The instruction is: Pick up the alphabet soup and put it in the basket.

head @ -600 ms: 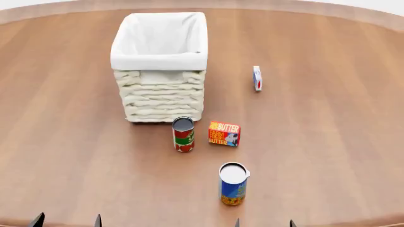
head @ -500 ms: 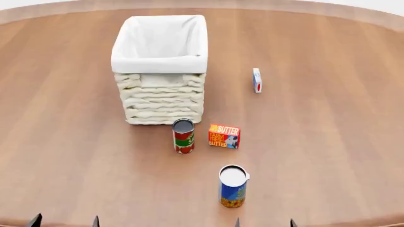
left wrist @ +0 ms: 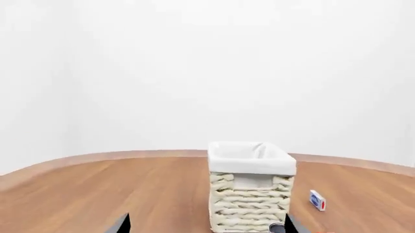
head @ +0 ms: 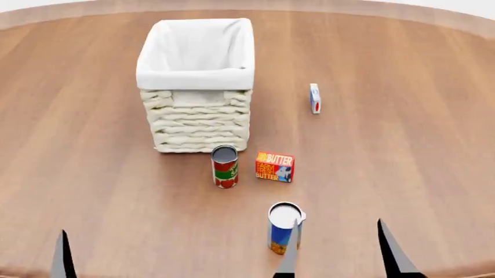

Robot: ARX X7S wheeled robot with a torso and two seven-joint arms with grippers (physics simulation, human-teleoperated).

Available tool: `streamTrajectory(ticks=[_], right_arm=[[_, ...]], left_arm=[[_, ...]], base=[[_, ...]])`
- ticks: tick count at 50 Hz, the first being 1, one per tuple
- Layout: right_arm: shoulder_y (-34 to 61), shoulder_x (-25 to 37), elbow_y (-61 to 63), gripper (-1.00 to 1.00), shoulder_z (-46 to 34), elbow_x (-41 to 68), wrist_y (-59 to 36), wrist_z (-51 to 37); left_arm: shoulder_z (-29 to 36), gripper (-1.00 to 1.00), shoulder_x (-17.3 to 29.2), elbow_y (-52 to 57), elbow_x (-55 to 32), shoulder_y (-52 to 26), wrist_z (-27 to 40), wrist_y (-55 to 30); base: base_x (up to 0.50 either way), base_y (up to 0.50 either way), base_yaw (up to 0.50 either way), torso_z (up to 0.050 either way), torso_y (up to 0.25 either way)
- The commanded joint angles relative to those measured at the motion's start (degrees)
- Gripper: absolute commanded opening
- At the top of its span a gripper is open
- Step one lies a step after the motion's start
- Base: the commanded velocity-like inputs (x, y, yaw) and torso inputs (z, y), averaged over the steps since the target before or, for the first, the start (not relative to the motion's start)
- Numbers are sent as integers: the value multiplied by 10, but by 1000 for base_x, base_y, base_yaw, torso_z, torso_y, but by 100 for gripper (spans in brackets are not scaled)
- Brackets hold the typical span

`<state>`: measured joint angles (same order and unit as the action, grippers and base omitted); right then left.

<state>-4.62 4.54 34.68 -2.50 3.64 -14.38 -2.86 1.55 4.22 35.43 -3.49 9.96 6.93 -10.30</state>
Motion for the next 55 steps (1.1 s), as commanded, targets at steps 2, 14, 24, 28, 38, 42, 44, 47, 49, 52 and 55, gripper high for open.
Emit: streamTrajectory(ticks=[2, 14, 24, 28, 38, 42, 44, 47, 49, 52, 55], right_arm=[[-32, 11, 142, 100, 10, 23, -43, -20], [-39, 21, 136, 100, -7, 26, -46, -29], [-40, 30, 144, 100, -18, 24, -52, -39], [-37, 31, 141, 100, -15, 31, -54, -42], [-37, 36, 131, 100, -22, 32, -48, -49], [-37, 40, 128, 100, -22, 33, -44, -50], [-39, 41, 125, 100, -23, 36, -40, -51], [-45, 35, 119, 100, -9, 62, -19, -49], [-43, 37, 117, 100, -6, 66, -22, -51], [-42, 39, 116, 100, -5, 67, -27, -55], [-41, 41, 114, 100, -4, 70, -31, -58]], left_arm=[[3, 100, 15, 128, -19, 43, 17, -17], [19, 100, 27, 109, -25, 43, 20, -3], [26, 100, 36, 106, -25, 41, 27, -9], [28, 100, 38, 107, -27, 40, 31, -12], [29, 100, 43, 101, -34, 35, 39, -14], [32, 100, 45, 100, -32, 36, 42, -11], [34, 100, 47, 101, -35, 37, 41, -9], [34, 100, 48, 99, -35, 37, 44, -8], [33, 100, 48, 95, -35, 37, 46, -7], [35, 100, 50, 95, -33, 36, 49, -7], [34, 100, 50, 91, -35, 35, 52, -8]], base=[[18, 0, 0, 0, 0], [500, 0, 0, 0, 0], [500, 0, 0, 0, 0], [500, 0, 0, 0, 0], [500, 0, 0, 0, 0], [500, 0, 0, 0, 0], [500, 0, 0, 0, 0], [333, 0, 0, 0, 5], [0, 0, 0, 0, 0], [0, 0, 0, 0, 0], [0, 0, 0, 0, 0]])
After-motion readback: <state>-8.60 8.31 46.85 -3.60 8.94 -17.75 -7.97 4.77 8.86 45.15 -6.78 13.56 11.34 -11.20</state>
